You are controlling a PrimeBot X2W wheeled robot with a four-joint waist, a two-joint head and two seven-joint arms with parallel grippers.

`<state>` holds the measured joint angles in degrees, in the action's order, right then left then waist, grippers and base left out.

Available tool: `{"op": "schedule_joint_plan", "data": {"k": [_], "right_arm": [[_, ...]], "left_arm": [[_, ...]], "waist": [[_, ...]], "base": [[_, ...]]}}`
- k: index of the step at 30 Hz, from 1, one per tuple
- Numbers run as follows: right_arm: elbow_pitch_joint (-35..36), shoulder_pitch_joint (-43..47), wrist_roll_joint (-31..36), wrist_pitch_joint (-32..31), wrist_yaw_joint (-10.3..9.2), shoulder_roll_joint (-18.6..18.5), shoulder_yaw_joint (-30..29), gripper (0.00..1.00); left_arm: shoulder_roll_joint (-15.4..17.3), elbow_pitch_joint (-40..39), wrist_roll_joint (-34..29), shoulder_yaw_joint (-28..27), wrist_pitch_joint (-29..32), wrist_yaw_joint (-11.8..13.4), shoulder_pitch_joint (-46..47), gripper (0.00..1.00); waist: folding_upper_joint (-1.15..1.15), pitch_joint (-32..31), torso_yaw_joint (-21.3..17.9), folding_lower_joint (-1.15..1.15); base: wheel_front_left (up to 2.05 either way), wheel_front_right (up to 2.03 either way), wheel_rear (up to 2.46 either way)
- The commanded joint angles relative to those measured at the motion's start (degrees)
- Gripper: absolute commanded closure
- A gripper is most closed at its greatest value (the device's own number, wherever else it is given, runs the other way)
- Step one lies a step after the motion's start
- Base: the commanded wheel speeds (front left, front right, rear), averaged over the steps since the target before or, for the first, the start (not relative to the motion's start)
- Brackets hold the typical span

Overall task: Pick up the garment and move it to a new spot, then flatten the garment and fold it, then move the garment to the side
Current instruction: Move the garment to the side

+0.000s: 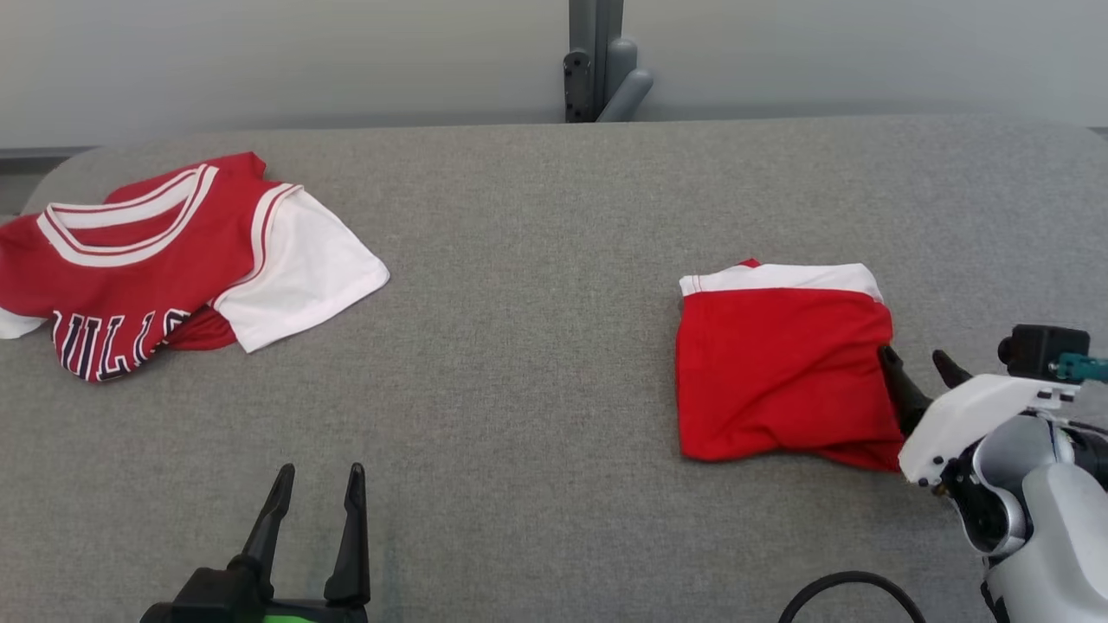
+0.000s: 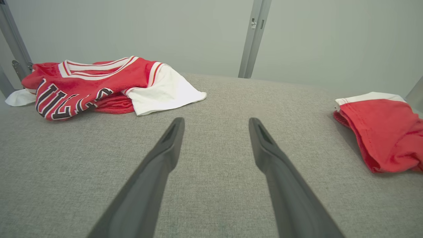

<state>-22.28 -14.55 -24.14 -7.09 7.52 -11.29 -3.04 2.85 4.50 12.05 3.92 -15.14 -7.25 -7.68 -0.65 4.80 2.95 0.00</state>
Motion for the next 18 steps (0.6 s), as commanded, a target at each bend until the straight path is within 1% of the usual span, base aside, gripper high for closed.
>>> {"op": "schedule_joint_plan", "data": {"k": [1, 3, 5, 7, 9, 10, 11, 14, 16, 18], "right_arm": [[-1.5, -1.8, -1.2, -3.3, -0.06, -0.4, 0.5, 0.00], [-3.8, -3.9, -2.3, -8.0, -0.06, -1.4, 1.7, 0.00], [-5.8, -5.1, -2.4, -11.0, -0.06, -2.0, 2.9, 0.00], [-9.0, -6.8, -2.0, -13.0, -0.06, -2.4, 3.6, 0.00], [-11.0, -7.5, -1.7, -13.4, -0.06, -2.5, 4.1, 0.00], [-11.8, -8.1, -2.1, -13.3, -0.05, -2.4, 4.3, 0.19], [-12.2, -8.5, -2.6, -13.2, -0.04, -2.2, 4.7, 1.00], [-12.6, -10.0, -4.4, -14.0, -0.03, -3.0, 6.5, 1.00], [-11.9, -11.7, -5.8, -14.5, -0.03, -4.3, 7.1, 1.00], [-10.7, -14.0, -5.9, -15.4, -0.06, -5.9, 7.9, 1.00]], "left_arm": [[0.1, 0.4, -0.1, 0.3, 0.0, -0.2, 1.2, 0.00], [0.1, 0.6, -0.2, 0.5, 0.0, -0.2, 1.8, 0.00], [0.1, 0.7, 0.0, 0.5, 0.0, -0.3, 2.4, 0.00], [0.1, 0.8, 0.1, 0.6, 0.0, -0.3, 3.3, 0.00], [0.1, 0.8, 0.2, 0.7, 0.0, -0.3, 3.7, 0.00], [0.1, 0.7, 0.3, 0.7, 0.0, -0.3, 3.9, 0.00], [0.1, 0.5, 0.4, 0.6, 0.0, -0.3, 4.0, 0.00], [0.1, 0.0, 0.1, 0.5, 0.0, -0.3, 4.3, 0.00], [0.1, -0.9, -0.4, 0.8, 0.0, -0.3, 5.2, 0.00], [0.1, -2.1, -0.8, 0.8, 0.0, -0.3, 6.7, 0.00]], "waist": [[0.65, 3.2, 1.3, 0.00], [0.65, 3.8, 2.0, 0.00], [0.65, 4.4, 2.8, 0.00], [0.65, 5.0, 3.6, 0.00], [0.65, 5.2, 3.9, 0.00], [0.65, 5.3, 3.9, 0.00], [0.65, 5.5, 3.9, 0.00], [0.65, 6.7, 3.1, 0.00], [0.65, 8.5, 2.2, 0.00], [0.65, 11.0, 0.9, 0.00]], "base": [[0.00, 0.00, 0.00], [0.00, 0.00, 0.00], [0.00, 0.00, 0.00], [0.00, 0.00, 0.00], [0.00, 0.00, 0.00], [0.00, 0.00, 0.00], [0.00, 0.00, 0.00], [0.00, 0.00, 0.00], [0.00, 0.00, 0.00], [0.00, 0.00, 0.00]]}}
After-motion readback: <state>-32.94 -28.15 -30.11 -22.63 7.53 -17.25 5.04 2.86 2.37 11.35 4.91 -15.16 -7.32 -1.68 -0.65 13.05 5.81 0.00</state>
